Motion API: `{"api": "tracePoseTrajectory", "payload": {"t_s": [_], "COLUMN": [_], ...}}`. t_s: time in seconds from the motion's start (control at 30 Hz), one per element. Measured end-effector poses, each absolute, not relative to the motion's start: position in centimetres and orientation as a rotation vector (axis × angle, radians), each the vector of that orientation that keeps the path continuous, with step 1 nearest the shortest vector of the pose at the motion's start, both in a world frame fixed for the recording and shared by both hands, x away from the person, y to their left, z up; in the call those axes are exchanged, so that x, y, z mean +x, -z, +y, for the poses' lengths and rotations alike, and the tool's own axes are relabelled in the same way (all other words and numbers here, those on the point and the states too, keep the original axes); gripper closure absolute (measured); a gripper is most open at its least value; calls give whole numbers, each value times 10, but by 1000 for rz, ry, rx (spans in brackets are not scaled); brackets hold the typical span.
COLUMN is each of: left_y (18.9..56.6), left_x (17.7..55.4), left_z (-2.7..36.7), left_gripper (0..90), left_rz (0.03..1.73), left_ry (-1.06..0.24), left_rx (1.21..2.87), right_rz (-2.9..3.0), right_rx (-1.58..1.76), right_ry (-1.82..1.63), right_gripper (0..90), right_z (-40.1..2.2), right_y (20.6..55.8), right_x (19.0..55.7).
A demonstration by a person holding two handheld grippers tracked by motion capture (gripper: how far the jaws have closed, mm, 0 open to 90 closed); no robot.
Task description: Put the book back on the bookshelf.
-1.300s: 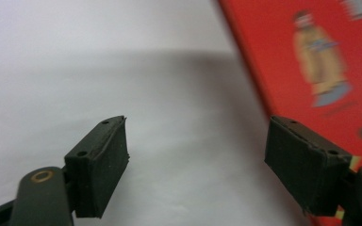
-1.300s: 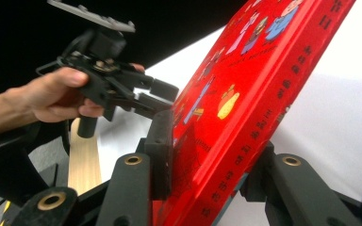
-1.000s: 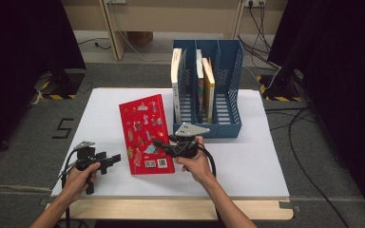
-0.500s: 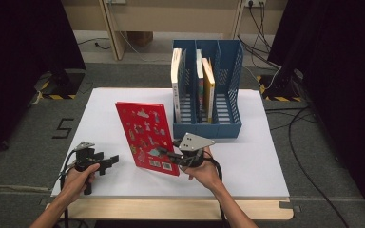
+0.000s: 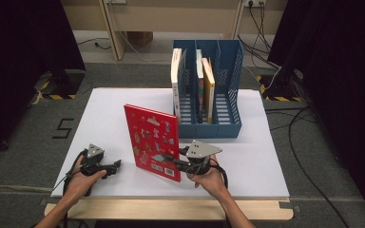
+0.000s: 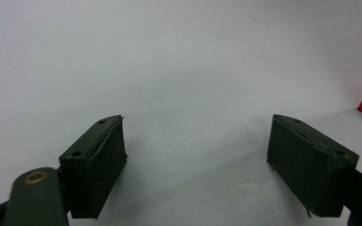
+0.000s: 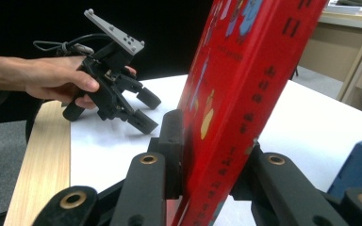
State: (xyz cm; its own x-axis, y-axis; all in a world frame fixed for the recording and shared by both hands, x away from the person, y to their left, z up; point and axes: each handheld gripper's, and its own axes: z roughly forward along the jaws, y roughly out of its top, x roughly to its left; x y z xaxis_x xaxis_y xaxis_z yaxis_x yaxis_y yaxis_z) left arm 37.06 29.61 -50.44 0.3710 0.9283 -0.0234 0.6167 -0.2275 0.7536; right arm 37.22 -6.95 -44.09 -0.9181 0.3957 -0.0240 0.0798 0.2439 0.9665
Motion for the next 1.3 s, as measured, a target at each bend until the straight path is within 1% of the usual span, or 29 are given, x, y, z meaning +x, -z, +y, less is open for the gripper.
{"api": "tracePoseTrajectory", "payload": {"t_s": [0.53,0.87,1.1,1.2,1.3], "left_y": [505,505,505,505,505], "left_x": [370,370,370,370,370], "left_z": [296,296,296,296,296], "left_gripper": [185,185,184,184,184], "left_rz": [1331,1330,1329,1329,1328], "left_ry": [-580,-579,-579,-580,-580], "left_rx": [1945,1944,1946,1945,1946], "right_rz": [2263,2256,2261,2248,2224], "right_rx": [404,443,418,426,491], "right_ry": [-1644,-1659,-1659,-1642,-1716], "right_gripper": [734,730,747,737,707], "right_z": [-77,-77,-73,-69,-67], "right_y": [453,455,454,453,450], "right_x": [348,344,337,332,333]}}
